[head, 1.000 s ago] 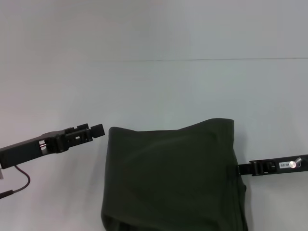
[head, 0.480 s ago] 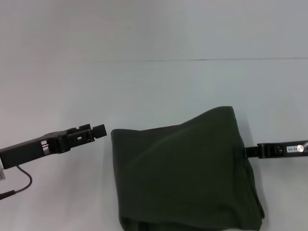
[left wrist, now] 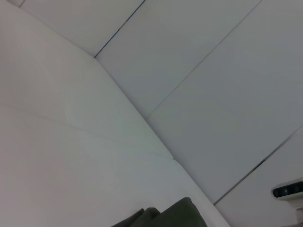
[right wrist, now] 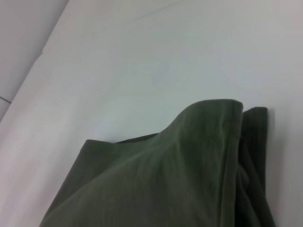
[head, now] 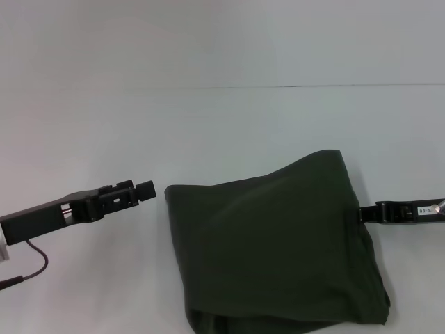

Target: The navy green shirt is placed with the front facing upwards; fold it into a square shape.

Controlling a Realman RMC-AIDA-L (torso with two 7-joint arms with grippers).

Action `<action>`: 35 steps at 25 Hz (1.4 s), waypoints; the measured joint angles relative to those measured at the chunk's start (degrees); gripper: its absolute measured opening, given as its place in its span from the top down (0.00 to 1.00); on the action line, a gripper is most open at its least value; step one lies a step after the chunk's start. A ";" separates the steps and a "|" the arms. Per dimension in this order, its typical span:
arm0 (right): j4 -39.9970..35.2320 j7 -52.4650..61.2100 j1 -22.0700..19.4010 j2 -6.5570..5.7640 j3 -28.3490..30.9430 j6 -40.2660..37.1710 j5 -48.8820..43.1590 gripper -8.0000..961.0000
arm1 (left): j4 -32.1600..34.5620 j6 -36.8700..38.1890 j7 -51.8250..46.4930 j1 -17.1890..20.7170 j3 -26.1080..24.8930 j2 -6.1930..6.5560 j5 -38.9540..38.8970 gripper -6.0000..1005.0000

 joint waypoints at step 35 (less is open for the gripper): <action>-2.31 -35.14 -1.90 3.93 11.65 -10.22 8.37 0.08 | 0.00 0.51 1.35 -0.58 0.00 0.00 0.00 0.05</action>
